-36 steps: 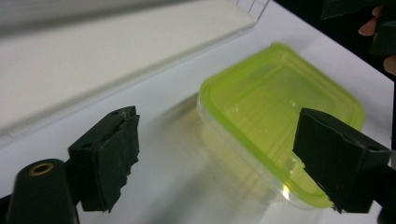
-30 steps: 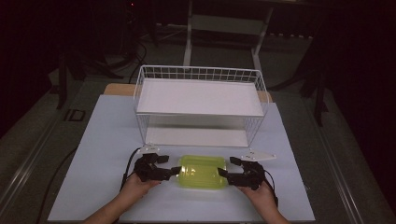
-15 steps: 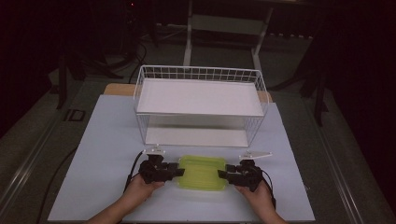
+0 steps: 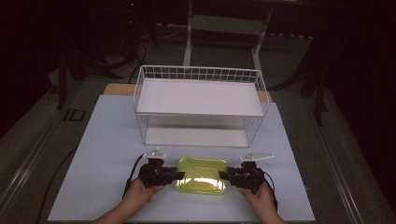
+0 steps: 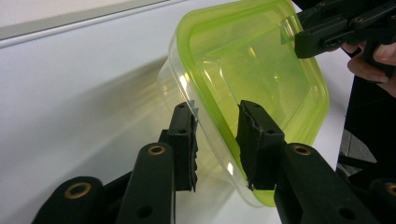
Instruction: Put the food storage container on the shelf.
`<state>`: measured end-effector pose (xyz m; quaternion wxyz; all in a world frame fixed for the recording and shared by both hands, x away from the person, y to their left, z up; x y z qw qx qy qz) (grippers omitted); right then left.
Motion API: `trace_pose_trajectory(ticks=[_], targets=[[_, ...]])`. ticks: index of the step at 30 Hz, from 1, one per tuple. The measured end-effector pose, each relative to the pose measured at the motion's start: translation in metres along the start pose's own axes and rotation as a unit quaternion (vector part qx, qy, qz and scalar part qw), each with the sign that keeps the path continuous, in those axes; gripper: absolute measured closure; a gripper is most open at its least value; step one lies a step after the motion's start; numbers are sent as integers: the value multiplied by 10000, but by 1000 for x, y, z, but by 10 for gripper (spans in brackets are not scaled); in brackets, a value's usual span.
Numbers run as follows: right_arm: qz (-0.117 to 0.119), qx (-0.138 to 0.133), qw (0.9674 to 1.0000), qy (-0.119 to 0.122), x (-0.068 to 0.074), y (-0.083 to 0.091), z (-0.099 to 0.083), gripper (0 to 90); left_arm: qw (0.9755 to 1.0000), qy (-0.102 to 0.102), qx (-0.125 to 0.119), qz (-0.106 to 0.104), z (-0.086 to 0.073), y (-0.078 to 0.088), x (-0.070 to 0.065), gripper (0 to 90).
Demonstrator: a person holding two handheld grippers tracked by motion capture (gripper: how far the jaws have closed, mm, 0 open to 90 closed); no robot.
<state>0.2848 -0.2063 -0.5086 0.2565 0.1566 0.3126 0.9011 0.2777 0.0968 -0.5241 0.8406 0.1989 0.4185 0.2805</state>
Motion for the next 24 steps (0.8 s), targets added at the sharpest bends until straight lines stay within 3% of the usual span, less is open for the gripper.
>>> trace_pose_trajectory(ticks=[3,14,19,21,22,24], targets=[[89,-22,9999,-73,1,2,0,677,10000,42,53,27,-2,3,-3,706],[23,-112,9998,-158,8,6,2,741,9997,133,181,-24,-10,13,-10,755],[-75,-95,9998,-129,11,7,3,762,9998,192,-4,-31,-8,18,-14,800],[-23,-96,9998,-158,10,7,3,775,9998,154,-108,0,-5,22,-15,822],[59,-69,9998,-201,8,6,3,779,9999,0,-106,101,-2,24,-17,822],[73,-67,9997,-210,8,6,4,779,9999,0,-106,101,-2,24,-17,822]])
Point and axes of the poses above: each handheld gripper's, and its own axes: y roughly backward along the jaws, z roughly out of its top, x roughly to its left, the point moved 2 cm from there along -y, roughly forward along the jaws, and after that the axes turned 15 degrees about y, right-handed, at the moved point
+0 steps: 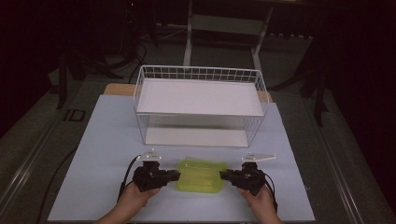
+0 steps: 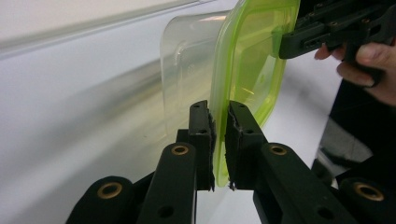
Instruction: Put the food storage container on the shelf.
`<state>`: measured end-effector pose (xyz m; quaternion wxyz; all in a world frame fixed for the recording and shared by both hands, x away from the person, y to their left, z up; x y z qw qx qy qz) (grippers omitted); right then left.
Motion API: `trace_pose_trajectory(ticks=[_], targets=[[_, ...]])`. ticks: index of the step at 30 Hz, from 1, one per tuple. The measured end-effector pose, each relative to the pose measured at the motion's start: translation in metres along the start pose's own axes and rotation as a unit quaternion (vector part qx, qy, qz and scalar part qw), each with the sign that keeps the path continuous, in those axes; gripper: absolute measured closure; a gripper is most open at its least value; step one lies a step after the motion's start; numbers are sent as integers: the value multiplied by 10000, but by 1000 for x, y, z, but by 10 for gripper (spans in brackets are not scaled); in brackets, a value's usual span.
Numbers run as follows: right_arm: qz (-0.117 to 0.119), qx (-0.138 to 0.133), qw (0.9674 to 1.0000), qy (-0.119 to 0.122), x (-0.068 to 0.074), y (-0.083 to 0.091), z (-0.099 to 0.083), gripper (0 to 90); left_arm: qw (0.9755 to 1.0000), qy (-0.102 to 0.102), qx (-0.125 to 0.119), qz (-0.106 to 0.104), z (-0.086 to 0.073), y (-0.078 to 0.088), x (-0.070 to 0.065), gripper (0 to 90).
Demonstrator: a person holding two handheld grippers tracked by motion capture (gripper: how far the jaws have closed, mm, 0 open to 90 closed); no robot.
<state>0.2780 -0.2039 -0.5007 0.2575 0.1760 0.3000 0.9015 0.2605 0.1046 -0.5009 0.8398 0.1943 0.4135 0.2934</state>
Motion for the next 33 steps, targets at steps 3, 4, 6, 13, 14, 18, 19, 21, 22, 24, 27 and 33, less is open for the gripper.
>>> trace_pose_trajectory(ticks=[3,4,6,13,14,18,19,21,22,24,27,33], targets=[[-27,-89,10000,22,-1,3,9,788,10000,-9,-95,14,7,5,-1,823],[-73,-124,9999,74,-1,5,12,788,9999,4,-138,19,9,5,-2,823],[-124,-160,9997,123,-1,6,16,790,9998,21,-202,-4,12,7,-2,823],[-455,-529,9963,507,-4,18,53,801,9983,-73,-581,21,36,16,-1,821],[-489,-572,9959,510,-5,19,58,802,9978,-95,-655,45,40,17,-1,821],[-645,-667,9941,560,-12,15,71,802,9967,-114,-791,144,52,15,4,821],[-659,-667,9941,539,-14,14,73,801,9968,-81,-788,145,55,13,7,821],[-695,-636,9943,498,-20,8,75,801,9964,-59,-815,212,58,8,11,821],[-707,-617,9945,467,-22,6,76,801,9966,-45,-790,231,60,5,15,820],[-717,-571,9950,393,-26,0,75,801,9968,-13,-741,283,62,-1,21,821],[-746,-486,9955,309,-34,-9,72,801,9971,49,-680,349,64,-8,29,820],[-817,-391,9958,142,-48,-22,68,800,9970,175,-639,410,70,-23,41,818]])
Point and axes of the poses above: each handheld gripper's, and its own axes: y roughly backward along the jaws, z roughly out of its top, x roughly to its left, the point moved 2 cm from there along -y, roughly forward along the jaws, and after that the axes turned 15 degrees about y, right-handed, at the moved point
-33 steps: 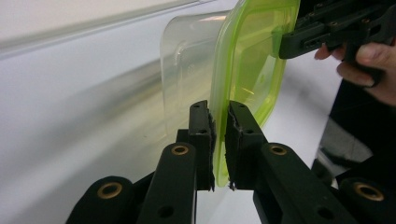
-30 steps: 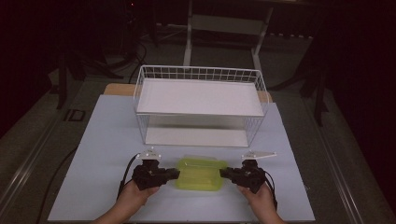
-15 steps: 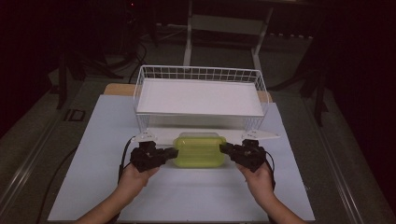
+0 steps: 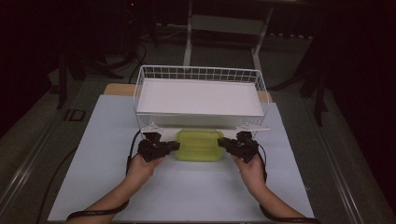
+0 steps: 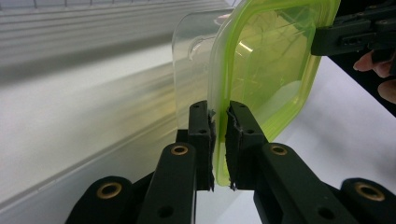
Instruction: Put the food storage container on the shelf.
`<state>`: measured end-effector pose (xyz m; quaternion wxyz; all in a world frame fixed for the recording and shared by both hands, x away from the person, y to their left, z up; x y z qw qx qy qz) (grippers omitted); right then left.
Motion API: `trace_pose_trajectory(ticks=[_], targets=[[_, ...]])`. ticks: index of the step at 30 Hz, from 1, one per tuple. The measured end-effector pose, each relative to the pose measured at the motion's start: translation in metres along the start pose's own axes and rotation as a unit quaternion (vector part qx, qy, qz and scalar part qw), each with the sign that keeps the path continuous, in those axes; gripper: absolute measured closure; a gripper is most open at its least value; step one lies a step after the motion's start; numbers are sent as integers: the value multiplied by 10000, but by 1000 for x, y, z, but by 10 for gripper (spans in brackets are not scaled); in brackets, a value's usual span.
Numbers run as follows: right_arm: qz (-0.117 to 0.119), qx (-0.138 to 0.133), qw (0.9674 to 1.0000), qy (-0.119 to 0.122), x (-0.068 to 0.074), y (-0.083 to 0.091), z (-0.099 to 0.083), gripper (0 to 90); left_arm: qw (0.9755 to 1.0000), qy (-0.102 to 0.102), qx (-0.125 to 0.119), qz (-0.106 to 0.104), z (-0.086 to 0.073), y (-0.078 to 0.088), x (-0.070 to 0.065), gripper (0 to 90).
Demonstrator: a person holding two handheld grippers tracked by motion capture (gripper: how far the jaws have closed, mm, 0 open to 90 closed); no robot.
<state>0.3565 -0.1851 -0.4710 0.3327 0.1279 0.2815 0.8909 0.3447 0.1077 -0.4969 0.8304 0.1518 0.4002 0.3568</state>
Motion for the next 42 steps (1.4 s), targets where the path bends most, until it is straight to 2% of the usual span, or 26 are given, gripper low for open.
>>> trace_pose_trajectory(ticks=[4,9,14,16,21,26,30,34,38,41,42], targets=[[-114,19,9999,37,-7,-7,-3,798,10000,20,42,-9,3,-9,5,818],[-149,55,9999,-8,-14,-15,-5,795,9999,91,83,26,4,-16,9,818],[-245,114,9996,41,-17,-22,-7,788,9999,141,81,51,5,-21,12,818],[-235,100,9997,-17,-18,-23,-7,788,9998,160,79,30,6,-21,15,817],[-302,57,9995,15,-18,-26,-6,779,9999,125,50,-21,8,-22,17,812],[-365,-17,9993,-37,-20,-28,-5,769,9999,116,-106,4,10,-24,18,797],[-555,-65,9984,131,-20,-30,-4,748,9997,83,-233,21,11,-26,18,783],[-842,-137,9958,336,-18,-32,-4,719,9993,101,-362,79,12,-29,19,766],[-1164,-194,9906,689,-16,-36,-5,688,9988,105,-472,102,13,-33,21,751],[-1149,-294,9910,626,-19,-38,-7,679,9984,218,-514,58,15,-36,22,744],[-1161,-297,9910,599,-19,-38,-7,668,9984,179,-536,74,15,-36,23,741]])
Point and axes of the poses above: each handheld gripper's, and its own axes: y roughly backward along the jaws, z roughly out of its top, x roughly to its left, the point moved 2 cm from there along -y, roughly forward along the jaws, and after that the axes turned 15 degrees about y, right-handed, at the moved point
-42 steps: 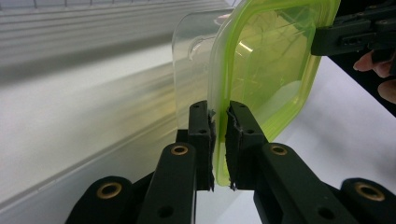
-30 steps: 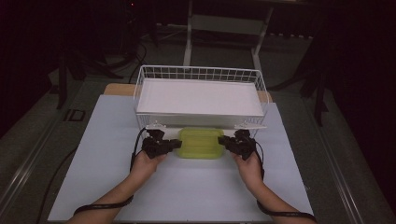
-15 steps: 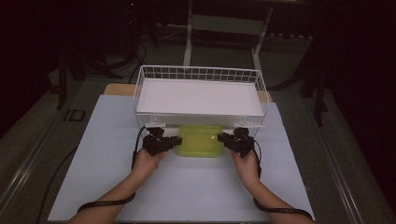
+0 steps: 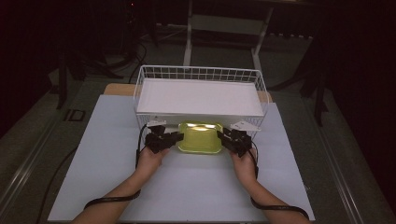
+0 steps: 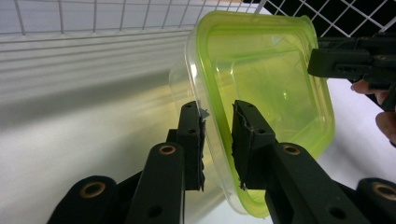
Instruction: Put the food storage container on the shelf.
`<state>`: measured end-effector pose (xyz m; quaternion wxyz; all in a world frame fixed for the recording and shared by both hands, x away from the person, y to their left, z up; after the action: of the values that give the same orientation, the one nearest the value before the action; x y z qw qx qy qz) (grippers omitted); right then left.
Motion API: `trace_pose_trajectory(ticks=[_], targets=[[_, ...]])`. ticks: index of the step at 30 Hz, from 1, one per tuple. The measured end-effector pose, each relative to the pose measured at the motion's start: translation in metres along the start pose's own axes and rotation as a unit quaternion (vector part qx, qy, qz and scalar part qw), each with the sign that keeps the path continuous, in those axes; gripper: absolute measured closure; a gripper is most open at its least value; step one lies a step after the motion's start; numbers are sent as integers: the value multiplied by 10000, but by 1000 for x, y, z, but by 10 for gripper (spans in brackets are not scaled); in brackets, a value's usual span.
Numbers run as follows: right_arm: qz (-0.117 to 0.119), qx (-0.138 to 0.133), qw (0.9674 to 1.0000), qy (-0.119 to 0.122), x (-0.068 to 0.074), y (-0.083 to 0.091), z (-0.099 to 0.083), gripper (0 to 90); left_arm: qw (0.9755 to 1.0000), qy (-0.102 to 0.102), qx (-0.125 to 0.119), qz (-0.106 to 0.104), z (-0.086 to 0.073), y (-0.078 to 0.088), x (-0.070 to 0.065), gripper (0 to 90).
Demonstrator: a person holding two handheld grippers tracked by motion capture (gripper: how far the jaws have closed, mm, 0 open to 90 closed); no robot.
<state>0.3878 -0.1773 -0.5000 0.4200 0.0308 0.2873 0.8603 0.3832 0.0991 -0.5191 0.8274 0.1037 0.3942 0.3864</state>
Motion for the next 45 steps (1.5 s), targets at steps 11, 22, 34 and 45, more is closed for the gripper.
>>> trace_pose_trajectory(ticks=[11,22,34,45], targets=[[-276,-5,9991,335,5,-16,-2,580,9996,70,-170,226,2,-8,7,600],[-359,-8,9992,148,2,-18,-4,487,9995,185,-234,129,3,-8,10,522],[-141,-203,9994,256,15,10,0,458,9996,79,-197,-199,-8,23,-6,511],[367,-115,9988,307,41,34,4,503,9992,-244,-85,-305,-24,64,-24,430]])
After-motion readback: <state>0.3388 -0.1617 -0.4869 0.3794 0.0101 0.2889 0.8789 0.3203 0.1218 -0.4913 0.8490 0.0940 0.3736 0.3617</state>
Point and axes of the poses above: each handheld gripper's, and its own axes: y roughly backward along the jaws, z roughly out of its top, x roughly to its left, the point moved 2 cm from there along -y, roughly forward along the jaws, and after that the axes turned 15 degrees about y, right-handed, at the moved point
